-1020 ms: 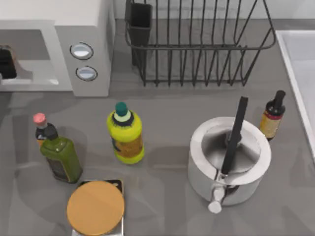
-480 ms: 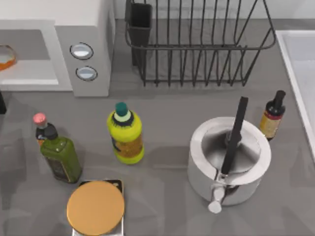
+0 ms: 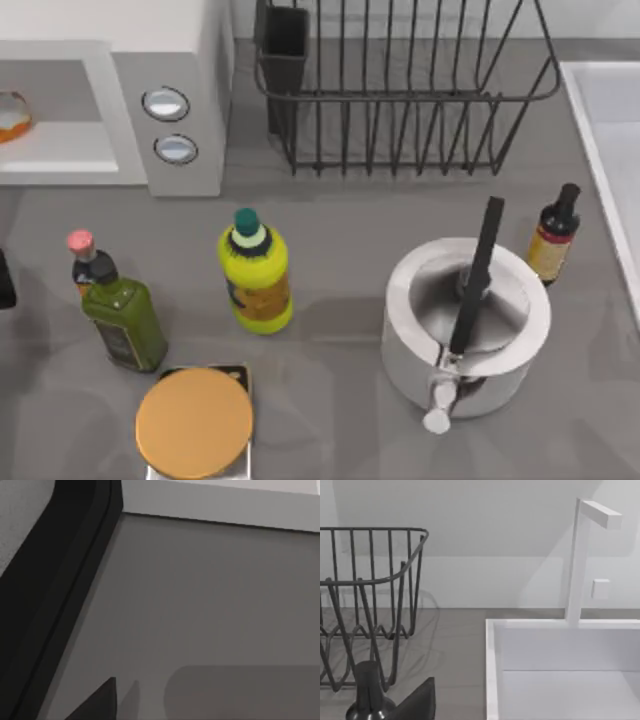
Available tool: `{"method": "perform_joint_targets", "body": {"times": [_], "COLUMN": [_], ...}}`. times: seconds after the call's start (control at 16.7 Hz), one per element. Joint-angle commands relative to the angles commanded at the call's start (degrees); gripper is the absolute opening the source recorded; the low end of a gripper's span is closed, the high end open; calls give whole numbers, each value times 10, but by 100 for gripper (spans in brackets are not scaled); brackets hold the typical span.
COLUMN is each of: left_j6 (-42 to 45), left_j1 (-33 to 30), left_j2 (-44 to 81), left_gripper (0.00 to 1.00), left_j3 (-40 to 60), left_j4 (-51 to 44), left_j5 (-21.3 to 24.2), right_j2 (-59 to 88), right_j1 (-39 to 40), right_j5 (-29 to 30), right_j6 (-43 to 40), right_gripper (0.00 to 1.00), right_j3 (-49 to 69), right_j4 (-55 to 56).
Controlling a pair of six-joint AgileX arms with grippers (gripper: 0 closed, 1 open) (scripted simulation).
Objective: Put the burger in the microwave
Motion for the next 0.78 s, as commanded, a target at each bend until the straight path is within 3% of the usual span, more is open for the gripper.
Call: {"method": "perform_joint_targets", "body": {"times": [0.48,0.78], "left_j6": [0,0], "left_j1": [-5,-5], "left_j2": [-25,-91], "left_gripper": [100,100], "left_j3": [19,42], "left_j4": [2,-53], "left_j5": [0,0], "right_j2": [0,0], "right_j1": [0,0], "right_j5": [0,0], "right_j6": [0,0], "right_gripper": [100,100], "right_j3": [0,0], "right_j4": [0,0]}}
